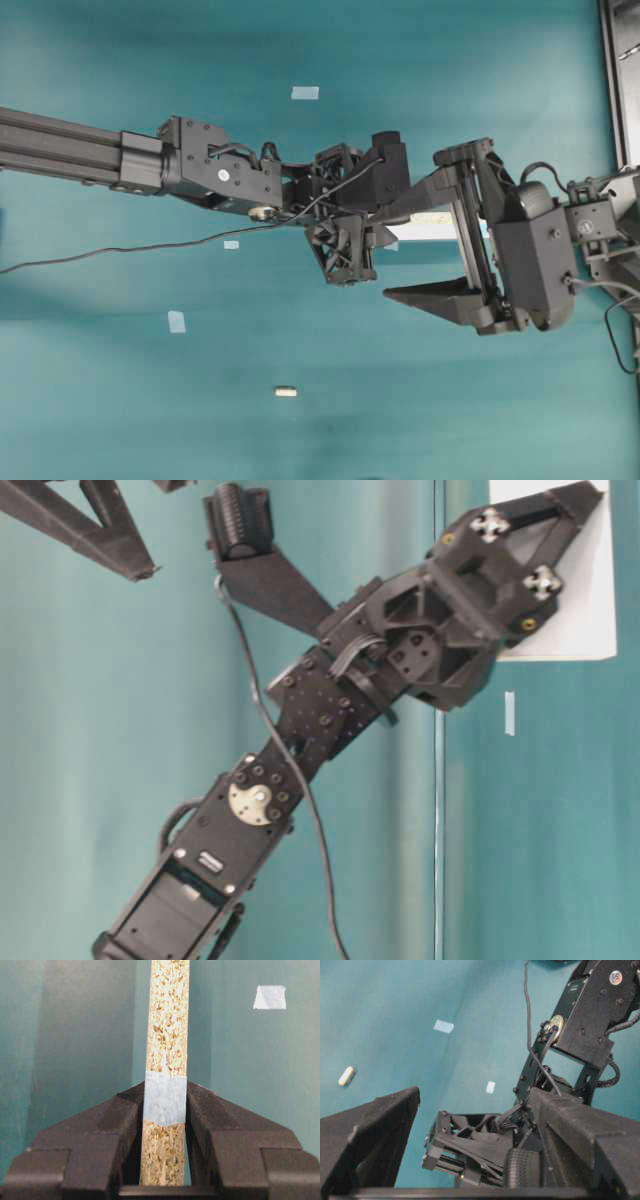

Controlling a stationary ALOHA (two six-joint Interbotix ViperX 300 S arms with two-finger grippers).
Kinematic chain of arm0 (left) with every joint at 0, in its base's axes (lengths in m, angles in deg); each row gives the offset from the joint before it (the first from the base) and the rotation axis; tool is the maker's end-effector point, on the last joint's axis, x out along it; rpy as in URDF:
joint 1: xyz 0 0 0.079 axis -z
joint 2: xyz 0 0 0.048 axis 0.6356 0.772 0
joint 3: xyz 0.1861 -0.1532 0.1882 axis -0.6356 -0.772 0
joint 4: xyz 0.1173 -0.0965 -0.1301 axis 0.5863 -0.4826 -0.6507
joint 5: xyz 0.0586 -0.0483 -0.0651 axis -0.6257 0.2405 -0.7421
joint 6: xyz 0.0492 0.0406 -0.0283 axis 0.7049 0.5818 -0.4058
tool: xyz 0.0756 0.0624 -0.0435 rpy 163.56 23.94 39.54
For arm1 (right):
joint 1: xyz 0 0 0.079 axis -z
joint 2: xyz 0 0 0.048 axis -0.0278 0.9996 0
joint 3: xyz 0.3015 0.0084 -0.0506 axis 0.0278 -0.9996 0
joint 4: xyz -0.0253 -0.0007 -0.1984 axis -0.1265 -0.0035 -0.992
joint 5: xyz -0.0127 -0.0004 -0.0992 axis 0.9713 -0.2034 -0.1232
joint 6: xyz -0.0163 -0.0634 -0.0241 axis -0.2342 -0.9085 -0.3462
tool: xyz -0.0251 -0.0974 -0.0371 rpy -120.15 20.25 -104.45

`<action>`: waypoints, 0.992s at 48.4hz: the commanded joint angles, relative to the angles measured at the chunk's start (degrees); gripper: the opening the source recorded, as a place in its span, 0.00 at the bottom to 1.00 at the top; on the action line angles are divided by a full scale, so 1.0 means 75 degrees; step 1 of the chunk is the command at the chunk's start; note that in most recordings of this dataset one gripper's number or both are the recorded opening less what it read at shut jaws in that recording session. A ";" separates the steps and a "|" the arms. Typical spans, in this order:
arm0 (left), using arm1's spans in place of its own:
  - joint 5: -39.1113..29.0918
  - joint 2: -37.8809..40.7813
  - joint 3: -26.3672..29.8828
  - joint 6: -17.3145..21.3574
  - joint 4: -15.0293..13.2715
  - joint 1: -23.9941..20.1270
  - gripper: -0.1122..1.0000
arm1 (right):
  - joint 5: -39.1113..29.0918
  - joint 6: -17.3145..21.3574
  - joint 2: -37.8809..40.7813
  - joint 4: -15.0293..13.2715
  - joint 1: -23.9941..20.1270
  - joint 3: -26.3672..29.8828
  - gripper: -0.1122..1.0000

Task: Move the wooden board into place and insert the rod into its hole.
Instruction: 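Drag the board with the left gripper toward the table center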

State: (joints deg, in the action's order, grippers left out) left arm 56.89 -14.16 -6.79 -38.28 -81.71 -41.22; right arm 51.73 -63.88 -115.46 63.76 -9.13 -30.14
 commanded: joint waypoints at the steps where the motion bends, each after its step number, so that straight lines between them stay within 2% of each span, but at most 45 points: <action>1: 0.0141 -0.0117 0.0281 -0.0070 0.0000 0.0059 0.30 | 0.0023 0.0012 -0.0094 -0.0012 0.0047 0.0070 0.97; 17: 0.0187 0.0211 0.0551 -0.0082 0.0000 0.0141 0.30 | 0.0023 0.0012 -0.0141 -0.0012 0.0105 -0.0023 0.97; 48: 0.0445 0.0504 0.0574 -0.0082 0.0000 0.0176 0.30 | 0.0023 0.0012 -0.0187 -0.0012 0.0117 -0.0023 0.97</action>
State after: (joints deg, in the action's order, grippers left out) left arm 59.00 -9.33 -4.07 -38.37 -81.71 -40.08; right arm 51.64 -63.79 -116.25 63.76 -8.34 -31.02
